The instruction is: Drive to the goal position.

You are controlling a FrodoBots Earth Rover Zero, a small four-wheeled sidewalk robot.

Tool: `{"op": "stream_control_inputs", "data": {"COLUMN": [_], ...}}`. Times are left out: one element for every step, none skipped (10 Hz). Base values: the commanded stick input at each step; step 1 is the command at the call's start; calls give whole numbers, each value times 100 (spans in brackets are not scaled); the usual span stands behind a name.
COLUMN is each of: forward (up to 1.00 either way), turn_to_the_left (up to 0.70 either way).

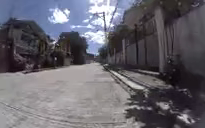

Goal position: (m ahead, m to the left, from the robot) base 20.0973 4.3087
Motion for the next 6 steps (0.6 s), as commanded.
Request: {"op": "stream_control_inputs", "data": {"forward": [100,100,100,100,100,100], "turn_to_the_left": [0,0,0,0,0,0]}}
